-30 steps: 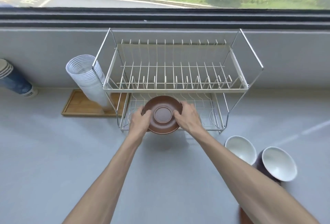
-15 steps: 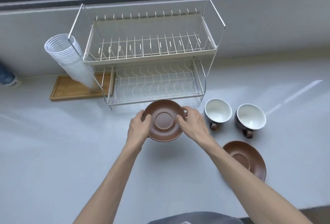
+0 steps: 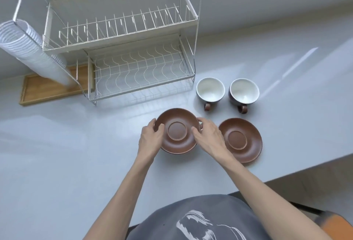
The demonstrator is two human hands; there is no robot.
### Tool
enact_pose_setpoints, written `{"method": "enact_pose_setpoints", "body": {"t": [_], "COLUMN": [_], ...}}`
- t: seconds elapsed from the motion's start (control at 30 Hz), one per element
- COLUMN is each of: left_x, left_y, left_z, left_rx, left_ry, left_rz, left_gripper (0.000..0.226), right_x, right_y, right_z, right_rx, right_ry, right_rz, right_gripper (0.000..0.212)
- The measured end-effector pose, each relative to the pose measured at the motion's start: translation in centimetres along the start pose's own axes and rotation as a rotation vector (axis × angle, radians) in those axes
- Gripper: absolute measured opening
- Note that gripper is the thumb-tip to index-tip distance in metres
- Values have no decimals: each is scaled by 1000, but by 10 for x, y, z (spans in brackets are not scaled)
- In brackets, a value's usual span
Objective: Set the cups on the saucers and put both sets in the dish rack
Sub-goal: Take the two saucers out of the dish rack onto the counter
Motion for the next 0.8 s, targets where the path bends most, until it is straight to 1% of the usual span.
{"method": "enact_pose_setpoints", "body": {"t": [0.13, 0.27, 0.47, 0.6, 0.8], "left_x": [7, 14, 19, 23, 28], "left_y": [2, 3, 4, 1, -5], "left_z": [-12, -21, -27, -30, -33], "left_rx": [30, 60, 67, 69, 68], "left_ry": [-41, -66, -79, -77, -152], "left_rz": [13, 16, 23, 32, 26], "left_gripper": [70, 68, 77, 74, 64], "right_x": [-18, -28, -35, -38, -37], "right_y": [9, 15, 18, 16, 15], "right_z": [-6, -11, -16, -19, -20], "right_rx": [12, 13, 26, 38, 23], "right_ry": [-2, -16, -4, 1, 21], "right_rz": [-50, -59, -59, -67, -58], "right_gripper": [47, 47, 49, 50, 49]}}
Point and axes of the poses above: each hand's wrist, its own y-axis away from the middle knuckle, its own z-axis out of the back of the hand, x = y × z, the point moved 9 cm from there along -y, towards the middle knuckle, and after that the axes turned 15 degrees about y, right-handed, at the moved point
